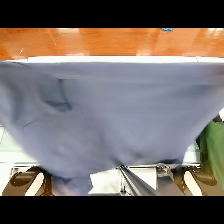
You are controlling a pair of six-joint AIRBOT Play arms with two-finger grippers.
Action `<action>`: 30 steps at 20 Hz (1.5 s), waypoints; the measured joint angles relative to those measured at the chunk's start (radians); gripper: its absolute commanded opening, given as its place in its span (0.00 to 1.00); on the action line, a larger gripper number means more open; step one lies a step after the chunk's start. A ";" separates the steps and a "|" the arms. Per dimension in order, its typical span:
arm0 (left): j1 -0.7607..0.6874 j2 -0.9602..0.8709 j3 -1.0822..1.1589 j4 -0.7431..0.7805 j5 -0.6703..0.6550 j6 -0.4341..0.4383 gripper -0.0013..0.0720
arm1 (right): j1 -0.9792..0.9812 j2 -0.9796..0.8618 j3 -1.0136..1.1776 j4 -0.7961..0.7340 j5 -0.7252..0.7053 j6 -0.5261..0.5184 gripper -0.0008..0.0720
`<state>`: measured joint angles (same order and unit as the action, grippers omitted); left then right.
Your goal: Fold the shirts.
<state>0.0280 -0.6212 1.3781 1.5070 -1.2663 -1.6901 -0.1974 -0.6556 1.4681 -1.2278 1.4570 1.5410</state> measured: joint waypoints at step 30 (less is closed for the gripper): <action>0.077 -1.045 0.108 -0.236 -0.091 0.236 0.04 | -0.008 -1.128 0.083 0.207 -0.053 -0.193 0.05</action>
<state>0.1047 -1.6665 1.4857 1.2709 -1.3571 -1.4540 -0.2054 -1.7832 1.5509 -1.0210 1.4044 1.3483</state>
